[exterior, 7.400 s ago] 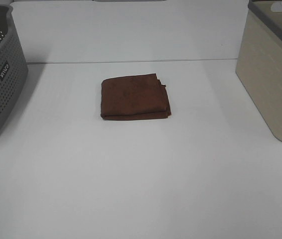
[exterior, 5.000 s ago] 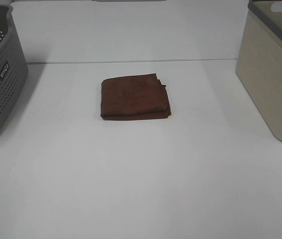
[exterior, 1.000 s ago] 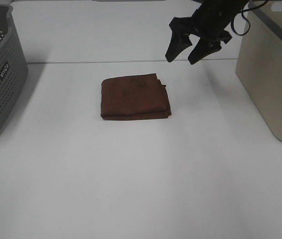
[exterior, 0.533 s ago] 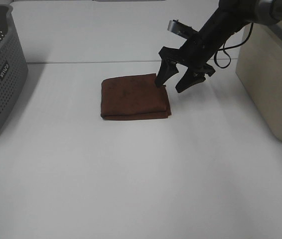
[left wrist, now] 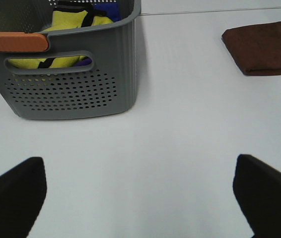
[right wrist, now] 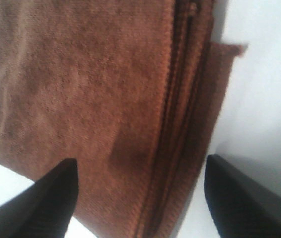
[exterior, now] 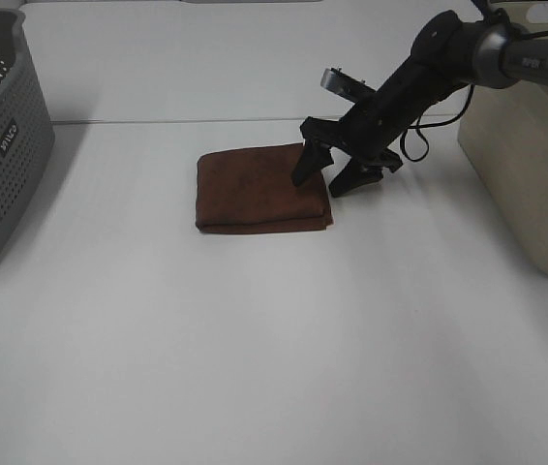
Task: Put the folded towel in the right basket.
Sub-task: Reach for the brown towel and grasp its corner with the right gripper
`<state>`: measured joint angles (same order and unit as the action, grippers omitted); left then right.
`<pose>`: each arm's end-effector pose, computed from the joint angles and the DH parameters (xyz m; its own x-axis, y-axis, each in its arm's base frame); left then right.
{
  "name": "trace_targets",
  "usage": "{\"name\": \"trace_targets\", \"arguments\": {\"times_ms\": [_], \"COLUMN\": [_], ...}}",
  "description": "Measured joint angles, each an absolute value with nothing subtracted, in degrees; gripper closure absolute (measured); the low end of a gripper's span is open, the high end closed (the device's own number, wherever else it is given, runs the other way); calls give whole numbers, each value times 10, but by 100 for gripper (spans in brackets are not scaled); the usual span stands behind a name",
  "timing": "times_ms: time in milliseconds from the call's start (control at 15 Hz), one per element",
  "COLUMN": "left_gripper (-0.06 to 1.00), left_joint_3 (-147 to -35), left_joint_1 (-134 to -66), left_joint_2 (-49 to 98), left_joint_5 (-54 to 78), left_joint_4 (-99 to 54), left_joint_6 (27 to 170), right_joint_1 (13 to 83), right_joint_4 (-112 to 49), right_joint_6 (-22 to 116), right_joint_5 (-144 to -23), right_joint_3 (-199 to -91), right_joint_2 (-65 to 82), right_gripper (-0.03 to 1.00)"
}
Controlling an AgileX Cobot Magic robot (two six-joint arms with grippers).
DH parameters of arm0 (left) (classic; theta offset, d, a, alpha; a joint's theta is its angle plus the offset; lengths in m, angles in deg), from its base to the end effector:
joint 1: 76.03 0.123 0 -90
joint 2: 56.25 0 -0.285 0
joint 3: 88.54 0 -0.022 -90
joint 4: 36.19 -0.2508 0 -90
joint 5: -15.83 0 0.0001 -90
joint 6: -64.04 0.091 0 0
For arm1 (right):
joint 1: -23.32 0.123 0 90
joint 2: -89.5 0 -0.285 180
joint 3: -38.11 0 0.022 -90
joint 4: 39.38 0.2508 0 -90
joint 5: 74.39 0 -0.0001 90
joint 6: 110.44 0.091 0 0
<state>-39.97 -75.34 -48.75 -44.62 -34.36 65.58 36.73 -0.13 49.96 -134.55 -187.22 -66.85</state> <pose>-0.0054 -0.0026 0.2778 -0.4461 0.0057 -0.8950 0.0178 0.9998 -0.0024 0.4975 0.1700 0.0946 -0.9512 -0.1889 -0.2438 -0.2950 0.7882 0.5401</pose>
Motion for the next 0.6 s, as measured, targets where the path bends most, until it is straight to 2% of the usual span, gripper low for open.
{"name": "trace_targets", "arguments": {"times_ms": [133,200,267,400,600], "left_gripper": [-2,-2,-2,-2,-2], "left_joint_3": [-400,-400,-400,-400,-400], "left_joint_1": [-753,-753,-753,-753,-753], "left_joint_2": [-487,-487,-487,-487,-487], "left_joint_5": [-446,-446,-446,-446,-446], "left_joint_4": [-344,-344,-344,-344,-344], "left_joint_6": [656,656,656,656,656], "right_joint_1": [367,368,371,372,372], "right_joint_4": [49,75,90,89,86], "right_joint_6": [474,461,453,450,450], "right_joint_5": [-1334,-1333,-1321,-1319,-1332], "right_joint_3": [-1875,-1875,-1875,-1874,-1890], "right_joint_2": [-681,-687,-696,-701,-701], "right_gripper": [29,34,58,88,90]}}
